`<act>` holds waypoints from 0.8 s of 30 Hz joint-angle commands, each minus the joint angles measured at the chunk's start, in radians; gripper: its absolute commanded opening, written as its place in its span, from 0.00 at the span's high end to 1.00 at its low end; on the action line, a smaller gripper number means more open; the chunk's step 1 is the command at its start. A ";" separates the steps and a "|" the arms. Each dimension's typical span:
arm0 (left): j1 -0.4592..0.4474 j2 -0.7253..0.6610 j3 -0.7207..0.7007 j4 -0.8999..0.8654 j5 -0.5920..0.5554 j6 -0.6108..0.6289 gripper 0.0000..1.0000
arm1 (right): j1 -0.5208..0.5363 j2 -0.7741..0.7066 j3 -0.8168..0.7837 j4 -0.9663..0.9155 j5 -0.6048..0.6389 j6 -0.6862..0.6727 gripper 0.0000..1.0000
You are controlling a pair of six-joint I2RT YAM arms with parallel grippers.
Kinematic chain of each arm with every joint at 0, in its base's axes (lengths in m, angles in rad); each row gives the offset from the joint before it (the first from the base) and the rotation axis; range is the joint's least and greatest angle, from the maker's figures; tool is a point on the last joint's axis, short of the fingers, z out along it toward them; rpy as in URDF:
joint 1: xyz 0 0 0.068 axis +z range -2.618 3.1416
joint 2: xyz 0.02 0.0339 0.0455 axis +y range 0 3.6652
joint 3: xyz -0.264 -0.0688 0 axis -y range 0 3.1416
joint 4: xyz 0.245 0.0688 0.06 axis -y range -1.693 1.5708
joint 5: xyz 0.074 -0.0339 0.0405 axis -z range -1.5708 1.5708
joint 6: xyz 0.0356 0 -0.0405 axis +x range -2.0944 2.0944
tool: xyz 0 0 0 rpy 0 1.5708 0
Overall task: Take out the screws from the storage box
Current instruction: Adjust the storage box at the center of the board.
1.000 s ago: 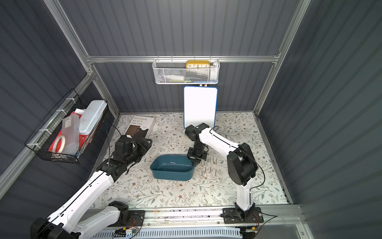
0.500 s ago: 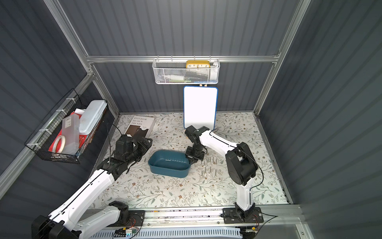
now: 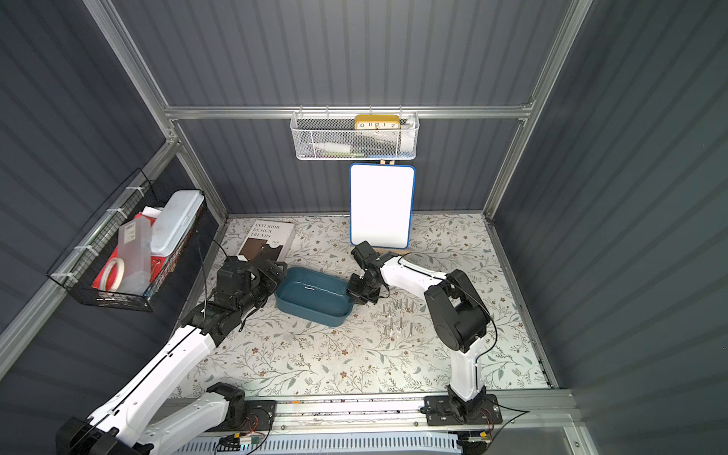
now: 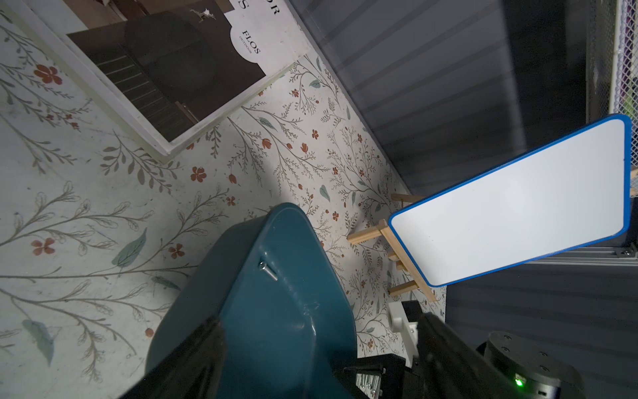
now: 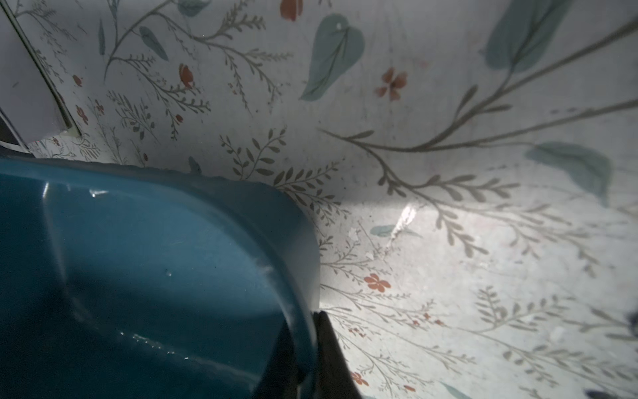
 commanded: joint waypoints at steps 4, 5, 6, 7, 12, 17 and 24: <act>-0.001 0.002 -0.021 0.010 -0.012 -0.011 0.10 | -0.004 0.030 0.035 -0.119 0.122 -0.160 1.00; -0.002 0.002 -0.024 0.013 -0.011 -0.012 0.10 | -0.004 0.026 0.031 -0.121 0.164 -0.180 1.00; -0.001 0.004 -0.027 0.017 -0.009 -0.011 0.10 | -0.004 0.027 0.037 -0.141 0.191 -0.205 1.00; -0.001 0.007 -0.030 0.019 -0.006 -0.010 0.10 | -0.004 0.024 0.045 -0.160 0.216 -0.230 1.00; -0.002 0.020 -0.039 0.028 0.003 -0.011 0.10 | 0.005 0.019 0.089 -0.230 0.314 -0.348 1.00; -0.001 0.023 -0.056 0.045 0.013 -0.016 0.10 | 0.010 0.028 0.132 -0.272 0.364 -0.437 1.00; -0.002 0.038 -0.079 0.065 0.023 -0.021 0.10 | 0.010 0.070 0.163 -0.306 0.381 -0.481 1.00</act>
